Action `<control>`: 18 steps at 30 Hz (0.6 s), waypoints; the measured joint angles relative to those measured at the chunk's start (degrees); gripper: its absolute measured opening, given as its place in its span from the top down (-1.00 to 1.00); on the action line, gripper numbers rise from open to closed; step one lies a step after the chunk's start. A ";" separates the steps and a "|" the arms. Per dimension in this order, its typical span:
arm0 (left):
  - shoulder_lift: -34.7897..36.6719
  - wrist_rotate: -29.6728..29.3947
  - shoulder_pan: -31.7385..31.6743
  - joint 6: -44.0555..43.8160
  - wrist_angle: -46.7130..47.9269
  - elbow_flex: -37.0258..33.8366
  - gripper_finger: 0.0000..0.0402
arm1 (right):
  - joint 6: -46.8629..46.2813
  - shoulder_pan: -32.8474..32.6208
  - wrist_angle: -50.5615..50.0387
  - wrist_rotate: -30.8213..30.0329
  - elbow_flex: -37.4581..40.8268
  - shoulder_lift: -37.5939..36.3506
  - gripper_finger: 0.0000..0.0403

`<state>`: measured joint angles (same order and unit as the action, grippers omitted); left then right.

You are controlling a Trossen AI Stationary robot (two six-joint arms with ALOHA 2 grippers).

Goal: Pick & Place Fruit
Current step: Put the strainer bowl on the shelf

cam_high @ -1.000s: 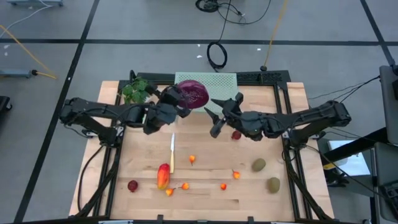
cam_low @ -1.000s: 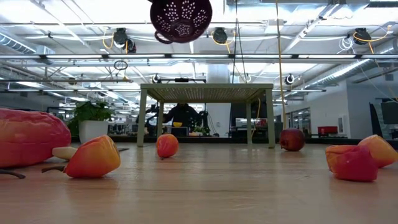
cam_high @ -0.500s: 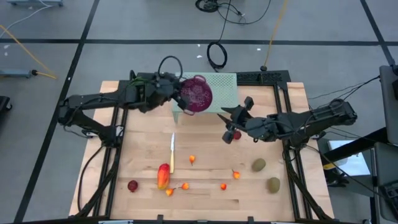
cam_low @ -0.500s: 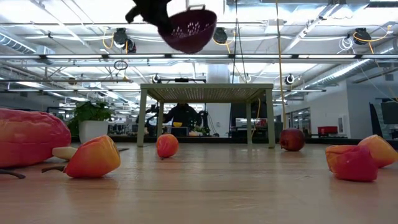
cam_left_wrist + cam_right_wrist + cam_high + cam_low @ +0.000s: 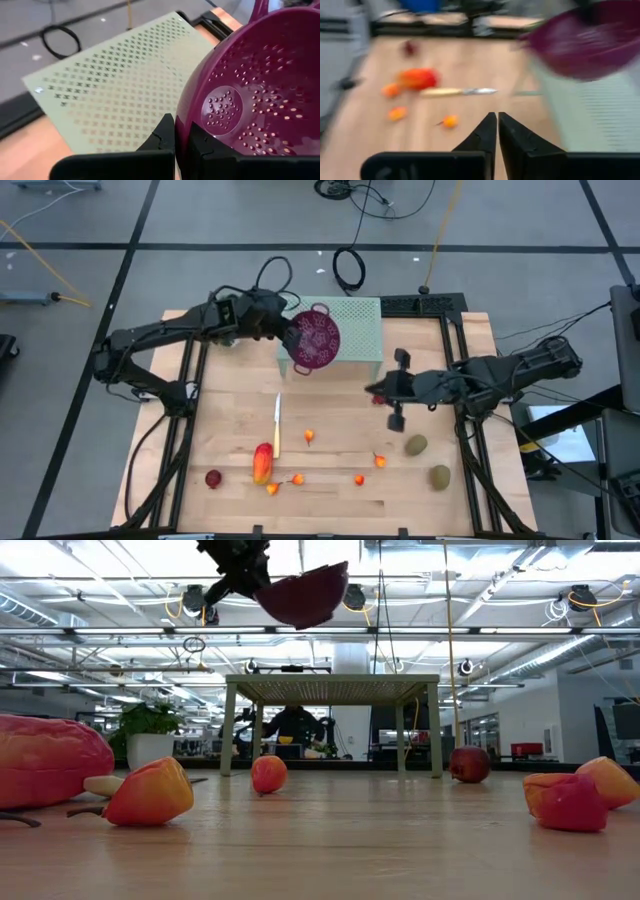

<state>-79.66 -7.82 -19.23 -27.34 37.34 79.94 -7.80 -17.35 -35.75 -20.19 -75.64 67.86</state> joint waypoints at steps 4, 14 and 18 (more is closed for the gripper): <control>0.00 7.49 -2.58 -0.36 -0.28 0.00 1.00 | 1.40 0.79 -1.40 10.33 0.00 -1.17 0.93; 0.00 14.52 -7.84 -3.87 0.71 0.00 1.00 | 7.13 1.67 -7.39 17.37 0.00 -2.06 0.99; 0.00 14.52 -8.86 -4.71 0.59 0.00 1.00 | 7.68 1.66 -8.35 17.49 0.00 -2.35 1.00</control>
<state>-79.66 6.70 -28.09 -32.05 37.93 79.94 -0.13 -15.69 -44.09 -2.70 -75.64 65.51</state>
